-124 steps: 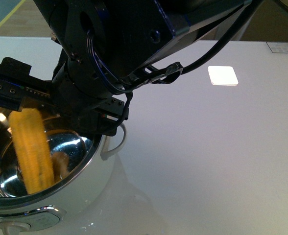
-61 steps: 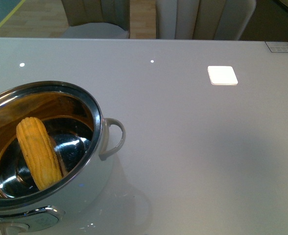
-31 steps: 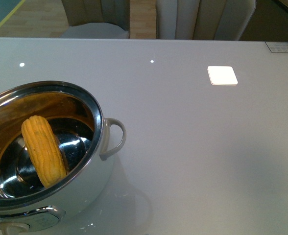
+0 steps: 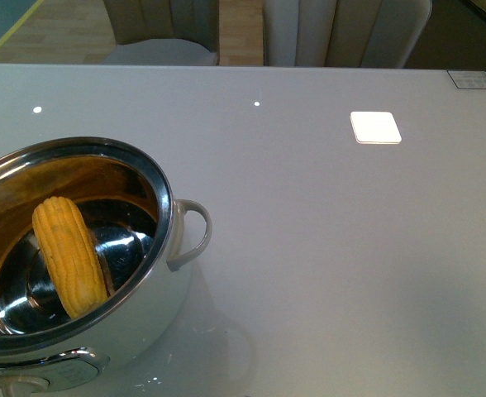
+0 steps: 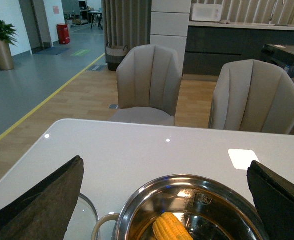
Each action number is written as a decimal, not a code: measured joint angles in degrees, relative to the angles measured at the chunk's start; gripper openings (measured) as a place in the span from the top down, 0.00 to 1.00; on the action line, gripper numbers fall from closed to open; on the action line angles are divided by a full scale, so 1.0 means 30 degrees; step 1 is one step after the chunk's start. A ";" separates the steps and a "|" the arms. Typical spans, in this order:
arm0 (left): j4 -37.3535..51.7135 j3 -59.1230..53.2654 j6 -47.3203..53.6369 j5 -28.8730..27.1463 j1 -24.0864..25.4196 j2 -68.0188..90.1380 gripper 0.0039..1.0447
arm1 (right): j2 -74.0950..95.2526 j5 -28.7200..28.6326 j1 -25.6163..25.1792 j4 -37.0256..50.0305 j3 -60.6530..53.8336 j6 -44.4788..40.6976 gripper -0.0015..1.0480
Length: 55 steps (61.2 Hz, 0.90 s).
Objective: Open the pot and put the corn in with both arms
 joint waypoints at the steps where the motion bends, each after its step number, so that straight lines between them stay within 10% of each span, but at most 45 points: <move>1: 0.0000 0.0000 0.0000 0.0000 0.0000 0.0000 0.06 | -0.0073 0.0000 0.0000 -0.0015 0.0000 0.0007 0.98; 55: 0.0000 0.0000 0.0000 0.0000 0.0000 0.0000 0.06 | -0.8364 0.0022 0.0000 -0.8488 0.0007 -0.0007 0.98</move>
